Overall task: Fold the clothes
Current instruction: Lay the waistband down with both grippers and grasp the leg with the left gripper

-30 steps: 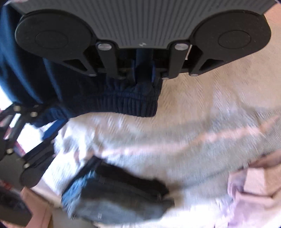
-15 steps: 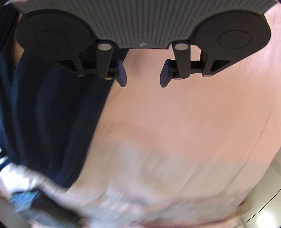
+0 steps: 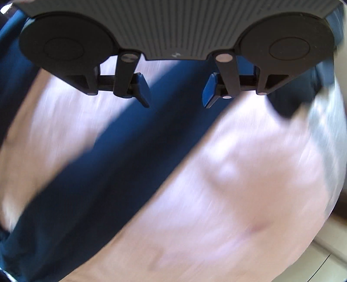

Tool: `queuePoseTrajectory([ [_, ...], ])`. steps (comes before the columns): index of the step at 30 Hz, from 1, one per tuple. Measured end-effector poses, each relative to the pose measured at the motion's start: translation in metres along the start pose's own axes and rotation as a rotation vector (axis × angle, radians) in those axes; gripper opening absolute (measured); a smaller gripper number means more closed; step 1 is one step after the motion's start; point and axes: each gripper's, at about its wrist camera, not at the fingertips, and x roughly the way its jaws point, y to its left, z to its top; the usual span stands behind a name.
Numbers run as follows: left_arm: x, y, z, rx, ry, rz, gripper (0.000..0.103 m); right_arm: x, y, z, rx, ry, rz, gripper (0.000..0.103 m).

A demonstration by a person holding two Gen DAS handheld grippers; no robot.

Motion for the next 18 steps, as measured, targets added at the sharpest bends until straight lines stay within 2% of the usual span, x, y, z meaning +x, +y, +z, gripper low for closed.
queuePoseTrajectory([
  [2, 0.002, 0.002, -0.038, 0.008, 0.023, 0.037, 0.049, 0.010, 0.038, 0.005, -0.066, 0.007, 0.046, 0.066],
  [5, 0.015, -0.003, -0.079, 0.110, 0.040, 0.112, 0.049, 0.031, 0.089, 0.009, -0.133, 0.033, 0.105, 0.066],
  [11, 0.055, -0.009, -0.105, 0.371, -0.029, 0.237, 0.048, 0.070, 0.161, 0.008, -0.249, 0.084, 0.119, 0.066],
  [12, 0.060, -0.007, -0.107, 0.396, -0.043, 0.259, 0.044, 0.071, 0.167, 0.006, -0.252, 0.094, 0.110, 0.066],
  [13, 0.063, 0.000, -0.108, 0.394, -0.053, 0.277, 0.024, 0.072, 0.173, 0.004, -0.254, 0.104, 0.102, 0.066],
  [14, 0.066, 0.007, -0.109, 0.393, -0.063, 0.295, 0.011, 0.073, 0.180, 0.002, -0.257, 0.114, 0.093, 0.066],
  [15, 0.068, 0.013, -0.110, 0.391, -0.072, 0.313, 0.005, 0.075, 0.186, 0.001, -0.259, 0.125, 0.084, 0.066],
  [18, 0.052, 0.043, -0.119, 0.288, -0.099, 0.352, 0.004, 0.082, 0.194, 0.003, -0.256, 0.156, 0.048, 0.066],
])
